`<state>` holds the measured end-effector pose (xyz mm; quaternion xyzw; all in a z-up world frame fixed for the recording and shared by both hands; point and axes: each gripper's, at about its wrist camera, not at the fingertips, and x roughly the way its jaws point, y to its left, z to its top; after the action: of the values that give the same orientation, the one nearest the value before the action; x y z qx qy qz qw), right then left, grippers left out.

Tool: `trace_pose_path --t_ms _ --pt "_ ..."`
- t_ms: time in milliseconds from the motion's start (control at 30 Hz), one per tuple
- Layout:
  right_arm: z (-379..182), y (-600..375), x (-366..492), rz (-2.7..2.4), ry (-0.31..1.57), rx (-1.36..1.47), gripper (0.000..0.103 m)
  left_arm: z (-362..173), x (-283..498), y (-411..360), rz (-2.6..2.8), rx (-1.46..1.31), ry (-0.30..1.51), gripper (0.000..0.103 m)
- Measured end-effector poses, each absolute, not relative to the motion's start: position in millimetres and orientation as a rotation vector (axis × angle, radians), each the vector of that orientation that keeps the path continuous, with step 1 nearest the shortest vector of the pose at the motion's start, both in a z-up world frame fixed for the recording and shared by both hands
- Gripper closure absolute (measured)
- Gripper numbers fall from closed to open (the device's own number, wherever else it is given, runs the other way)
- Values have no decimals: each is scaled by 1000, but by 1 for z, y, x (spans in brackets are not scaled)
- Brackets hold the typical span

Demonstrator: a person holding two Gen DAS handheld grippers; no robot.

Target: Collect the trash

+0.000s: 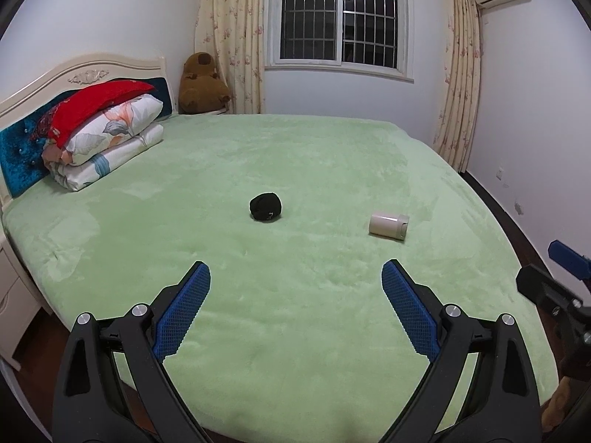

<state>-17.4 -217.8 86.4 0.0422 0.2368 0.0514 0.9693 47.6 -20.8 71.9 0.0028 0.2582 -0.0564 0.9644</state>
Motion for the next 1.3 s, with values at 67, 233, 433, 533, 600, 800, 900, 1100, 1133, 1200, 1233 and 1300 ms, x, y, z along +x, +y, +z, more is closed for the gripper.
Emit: trace_pose_path --t_ms 67,233,433,533,600,800,900,1100,1133,1200,1233,1300 --pt "86 -217 -20 102 481 84 6 74 46 -21 -113 5 519 11" --pt "86 -217 -25 102 481 87 6 75 42 -21 -114 8 515 11" --pt "86 -217 -28 99 481 87 6 76 39 -22 -114 8 514 11" --pt "87 -217 -29 98 483 85 6 77 36 -22 -114 11 510 11" --pt "87 -216 -30 102 486 84 6 79 35 -21 -116 12 507 11" --pt "87 -216 -32 98 484 88 6 79 33 -22 -117 14 502 11" --pt "88 -216 -34 96 482 91 6 80 31 -22 -118 13 499 11" --pt "89 -217 -34 94 481 92 6 80 32 -24 -118 20 496 11" --pt "88 -217 -34 95 482 93 6 80 32 -24 -116 22 495 11" --pt "88 -218 -34 93 483 96 6 81 31 -25 -119 27 495 11" --pt "87 -218 -35 92 484 97 6 81 31 -25 -120 28 495 11" --pt "87 -219 -35 89 484 97 6 82 30 -25 -120 29 492 11"
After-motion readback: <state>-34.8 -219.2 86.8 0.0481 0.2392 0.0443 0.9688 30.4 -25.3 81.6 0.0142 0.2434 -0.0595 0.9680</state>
